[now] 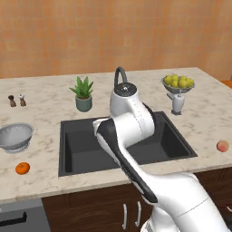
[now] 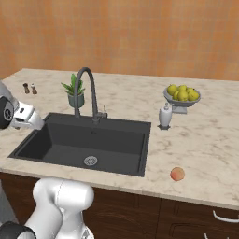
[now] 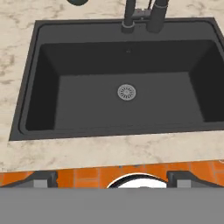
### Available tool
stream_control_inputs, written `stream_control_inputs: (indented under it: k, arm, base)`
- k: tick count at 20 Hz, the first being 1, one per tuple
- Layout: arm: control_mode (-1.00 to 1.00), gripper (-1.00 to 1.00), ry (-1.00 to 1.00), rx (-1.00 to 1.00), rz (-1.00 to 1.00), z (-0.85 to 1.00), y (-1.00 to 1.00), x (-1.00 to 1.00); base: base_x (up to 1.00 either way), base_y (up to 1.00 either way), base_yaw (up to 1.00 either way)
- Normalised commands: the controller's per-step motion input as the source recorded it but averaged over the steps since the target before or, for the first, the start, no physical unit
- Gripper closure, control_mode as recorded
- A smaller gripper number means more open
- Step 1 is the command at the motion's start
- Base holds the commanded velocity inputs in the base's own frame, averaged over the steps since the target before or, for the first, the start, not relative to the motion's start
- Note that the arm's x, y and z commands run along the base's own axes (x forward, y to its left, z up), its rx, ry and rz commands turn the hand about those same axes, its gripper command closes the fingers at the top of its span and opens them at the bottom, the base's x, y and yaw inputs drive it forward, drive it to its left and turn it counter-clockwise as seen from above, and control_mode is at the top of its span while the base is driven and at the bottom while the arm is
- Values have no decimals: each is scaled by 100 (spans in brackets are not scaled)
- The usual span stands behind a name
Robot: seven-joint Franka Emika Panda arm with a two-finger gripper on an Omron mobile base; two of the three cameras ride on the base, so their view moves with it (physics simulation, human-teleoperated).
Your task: Put the colander in the sink, put the peach, orange in the colander, and turn on the sink faucet and pour water over the colander.
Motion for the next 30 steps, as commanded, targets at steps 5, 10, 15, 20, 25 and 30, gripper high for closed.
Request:
stream_control_inputs:
  k: [5, 10, 15, 20, 25, 30]
  arm:
    - [-100, -100, -6, 0, 0, -8, 98, 44]
    - [-100, -100, -2, 16, 0, -5, 76, 47]
    - [-100, -100, 0, 29, 0, -1, 67, 51]
    - [-100, -100, 0, 24, 0, -9, 75, 52]
    - [-100, -100, 5, 23, 0, -18, 74, 48]
    - [-100, -100, 10, 7, -2, -19, 70, 38]
  base:
    - [0, 0, 0]
    - [0, 0, 0]
    - [0, 0, 0]
    - [0, 0, 0]
    - [0, 0, 0]
    - [0, 0, 0]
